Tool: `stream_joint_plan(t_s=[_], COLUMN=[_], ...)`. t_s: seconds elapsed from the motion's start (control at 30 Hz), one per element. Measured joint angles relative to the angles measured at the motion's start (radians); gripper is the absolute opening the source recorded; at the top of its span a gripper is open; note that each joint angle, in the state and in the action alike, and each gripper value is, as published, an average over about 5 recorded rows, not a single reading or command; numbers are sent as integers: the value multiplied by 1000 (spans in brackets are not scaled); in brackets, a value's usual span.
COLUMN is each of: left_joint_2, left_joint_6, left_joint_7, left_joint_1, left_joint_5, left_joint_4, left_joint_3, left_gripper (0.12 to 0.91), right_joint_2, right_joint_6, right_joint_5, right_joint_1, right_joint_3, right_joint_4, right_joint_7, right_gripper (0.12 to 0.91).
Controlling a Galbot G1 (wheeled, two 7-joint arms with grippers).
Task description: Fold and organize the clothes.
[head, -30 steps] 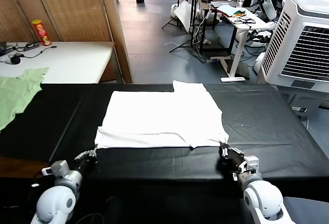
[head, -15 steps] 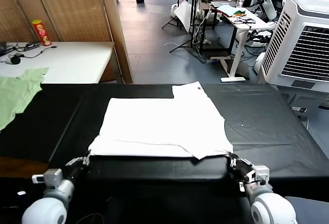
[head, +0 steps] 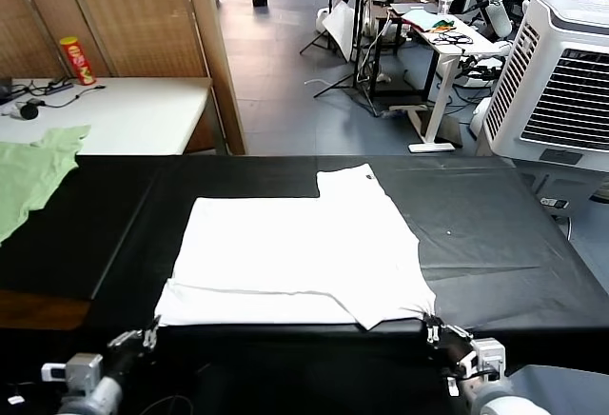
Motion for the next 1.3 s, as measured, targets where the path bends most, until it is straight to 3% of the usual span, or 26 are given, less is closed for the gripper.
stream_joint_plan(t_s=[0.13,0.23,0.3,0.47,0.7,1.03,1.3], left_joint_2=[1,4,8,41,97,94,59], left_joint_6=[19,34,53,78,88,114,131], left_joint_7=[-6,-24,-35,-52,-60,-57,-13], left_joint_1=[27,31,14,-125,-461,-907,-1137], left_joint_5=[-4,-31,-63,-157,-249,-299,-283], left_joint_4=[-34,-72,-94,-82,106,520,816], left_joint_3=[-22,-40,-49,-32,85,295,420], left_gripper=[636,758,788,797,798,798,798], right_joint_2=[-9,-16,-26,-64,-76,0,79], right_joint_6=[-15,-6,21,85,115,142,133], right_joint_5=[12,43,63,76,80,85,101], right_joint_1=[-13,3,32,220,599,1043,1218], right_joint_3=[15,26,27,-8,-146,-361,-415], right_joint_4=[45,69,70,-23,-318,-815,-1110], right_joint_7=[-3,-7,-5,17,41,58,64], right_gripper=[726,788,795,798,798,798,798])
